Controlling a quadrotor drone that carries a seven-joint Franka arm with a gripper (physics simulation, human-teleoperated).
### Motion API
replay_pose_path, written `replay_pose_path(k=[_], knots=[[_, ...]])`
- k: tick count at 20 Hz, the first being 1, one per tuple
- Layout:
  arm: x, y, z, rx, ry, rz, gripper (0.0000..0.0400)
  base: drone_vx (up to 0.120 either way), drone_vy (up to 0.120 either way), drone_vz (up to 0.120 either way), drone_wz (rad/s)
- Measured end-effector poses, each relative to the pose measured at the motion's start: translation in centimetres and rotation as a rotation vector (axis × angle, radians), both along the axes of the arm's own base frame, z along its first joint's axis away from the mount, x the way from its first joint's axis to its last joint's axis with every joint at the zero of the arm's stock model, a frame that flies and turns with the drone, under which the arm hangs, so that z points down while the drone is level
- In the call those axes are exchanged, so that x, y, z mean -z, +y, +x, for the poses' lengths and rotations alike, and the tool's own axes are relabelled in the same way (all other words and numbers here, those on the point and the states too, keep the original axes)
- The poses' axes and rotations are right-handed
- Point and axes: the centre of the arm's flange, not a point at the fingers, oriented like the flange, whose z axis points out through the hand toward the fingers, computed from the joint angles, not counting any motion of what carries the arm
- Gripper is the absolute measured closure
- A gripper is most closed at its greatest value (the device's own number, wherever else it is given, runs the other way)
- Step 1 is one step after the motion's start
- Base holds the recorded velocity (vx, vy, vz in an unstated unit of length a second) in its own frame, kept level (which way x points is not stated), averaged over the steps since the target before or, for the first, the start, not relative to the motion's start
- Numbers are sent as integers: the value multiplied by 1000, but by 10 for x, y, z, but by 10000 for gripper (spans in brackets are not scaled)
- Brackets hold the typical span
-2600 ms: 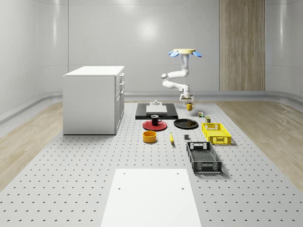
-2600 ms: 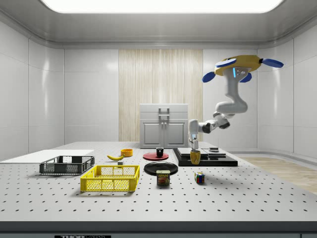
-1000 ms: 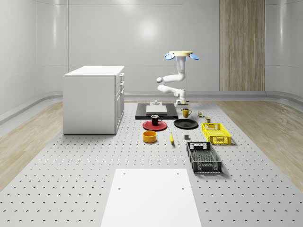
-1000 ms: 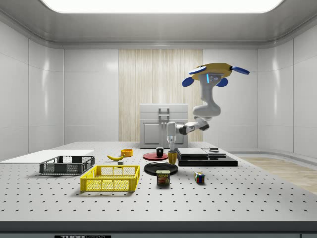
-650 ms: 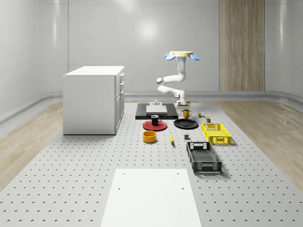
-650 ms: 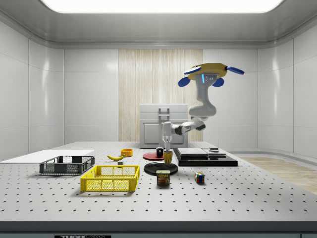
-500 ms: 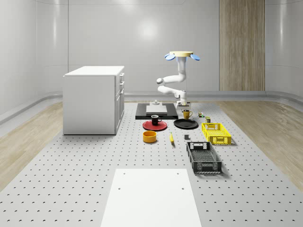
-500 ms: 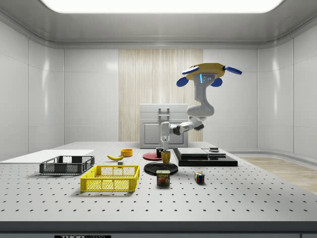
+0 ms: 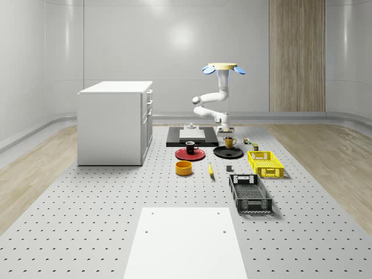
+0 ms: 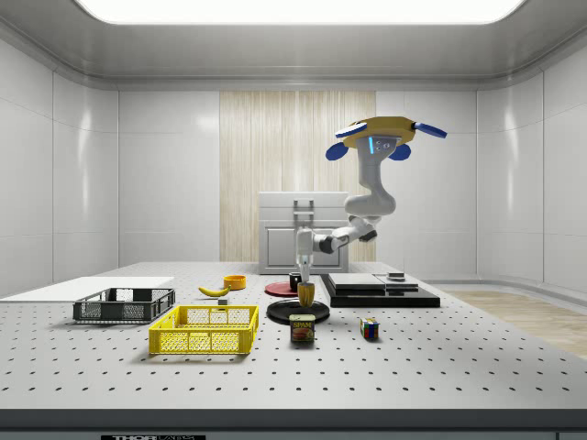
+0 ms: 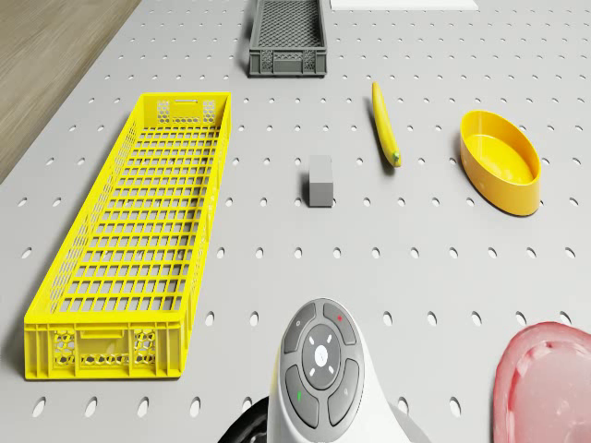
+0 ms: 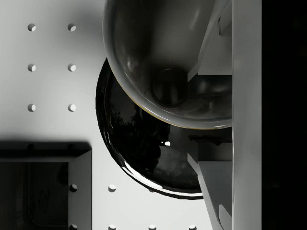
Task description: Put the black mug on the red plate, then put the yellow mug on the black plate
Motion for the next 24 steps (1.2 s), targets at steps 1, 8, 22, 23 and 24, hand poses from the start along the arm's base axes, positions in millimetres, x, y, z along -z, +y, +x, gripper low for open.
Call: replay_pose_path(k=[1, 8, 22, 23, 24], knots=[[-3, 0, 0, 0, 0, 0, 290, 0, 0, 0, 0], [-23, 0, 0, 0, 0, 0, 290, 0, 0, 0, 0], [1, 0, 0, 0, 0, 0, 16, 0, 0, 0, 0], [5, 0, 0, 0, 0, 0, 12, 0, 0, 0, 0], [9, 0, 0, 0, 0, 0, 10, 0, 0, 0, 0]])
